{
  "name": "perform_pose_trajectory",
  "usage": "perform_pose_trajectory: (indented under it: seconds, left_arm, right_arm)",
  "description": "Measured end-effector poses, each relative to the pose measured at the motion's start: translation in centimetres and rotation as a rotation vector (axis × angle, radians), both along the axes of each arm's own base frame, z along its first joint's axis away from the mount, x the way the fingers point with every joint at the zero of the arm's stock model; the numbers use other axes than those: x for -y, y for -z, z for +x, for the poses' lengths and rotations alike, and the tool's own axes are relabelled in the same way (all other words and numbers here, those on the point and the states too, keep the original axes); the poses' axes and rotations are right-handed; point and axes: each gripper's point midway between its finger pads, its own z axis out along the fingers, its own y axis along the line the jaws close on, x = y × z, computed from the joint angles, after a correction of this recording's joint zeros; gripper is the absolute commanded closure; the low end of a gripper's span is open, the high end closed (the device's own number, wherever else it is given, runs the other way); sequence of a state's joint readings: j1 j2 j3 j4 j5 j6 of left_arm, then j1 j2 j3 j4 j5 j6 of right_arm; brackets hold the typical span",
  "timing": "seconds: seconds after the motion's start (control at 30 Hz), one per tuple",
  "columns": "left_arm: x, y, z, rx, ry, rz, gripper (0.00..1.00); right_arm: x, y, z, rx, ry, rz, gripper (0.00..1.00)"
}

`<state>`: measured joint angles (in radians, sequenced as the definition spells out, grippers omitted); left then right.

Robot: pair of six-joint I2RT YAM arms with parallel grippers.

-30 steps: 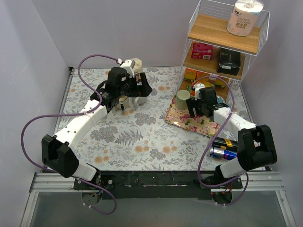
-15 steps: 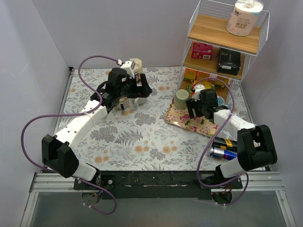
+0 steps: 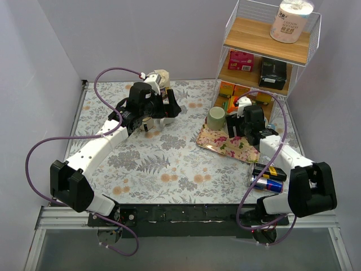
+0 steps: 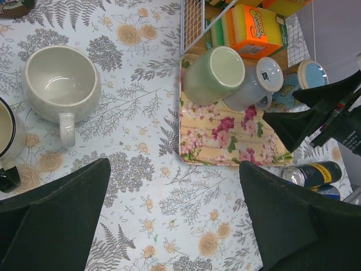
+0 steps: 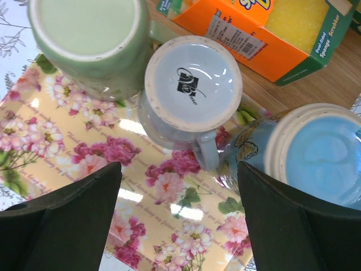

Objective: Turn the mug right side up

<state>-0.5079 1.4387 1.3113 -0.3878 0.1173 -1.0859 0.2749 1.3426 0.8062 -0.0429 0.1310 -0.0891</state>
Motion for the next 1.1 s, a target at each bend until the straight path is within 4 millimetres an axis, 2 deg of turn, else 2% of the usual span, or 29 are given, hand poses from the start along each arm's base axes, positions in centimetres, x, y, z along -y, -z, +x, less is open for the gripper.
perform_pose_trajectory:
  seconds: [0.3,0.37,0.43,0.57,0.67,0.83,0.93,1.1]
  left_arm:
    - [0.0,0.4,-0.1,-0.011,0.001,0.001,0.02]
    - [0.0,0.4,-0.1,-0.011,0.002,0.000,0.02]
    - [0.0,0.4,-0.2,-0.012,0.002,0.001,0.02]
    - [0.0,0.4,-0.2,-0.012,0.002,0.000,0.02]
    - [0.0,0.4,-0.2,-0.014,0.000,-0.002,0.02]
    - [0.0,0.5,-0.2,-0.017,0.000,-0.004,0.02]
    - [0.0,0.6,-0.2,-0.020,0.000,-0.003,0.02]
    - [0.0,0.6,-0.3,-0.020,0.001,-0.004,0.02]
  right_arm:
    - [0.7,2.7,1.1,-0.039,0.011,-0.030,0.12]
    - [0.6,2.9,1.4,-0.030,0.009,-0.027,0.17]
    - [0.6,3.0,1.7,-0.017,0.008,-0.023,0.29]
    - [0.7,3.2,2.0,-0.007,0.005,-0.021,0.44]
    - [0.6,3.4,2.0,-0.009,-0.006,-0.017,0.48]
    - [0.8,3.6,1.9,-0.008,-0.004,-0.016,0.46]
    - [0.7,3.7,1.9,-0.011,-0.006,-0.017,0.47]
    - [0.9,3.8,1.9,-0.013,-0.001,-0.021,0.60]
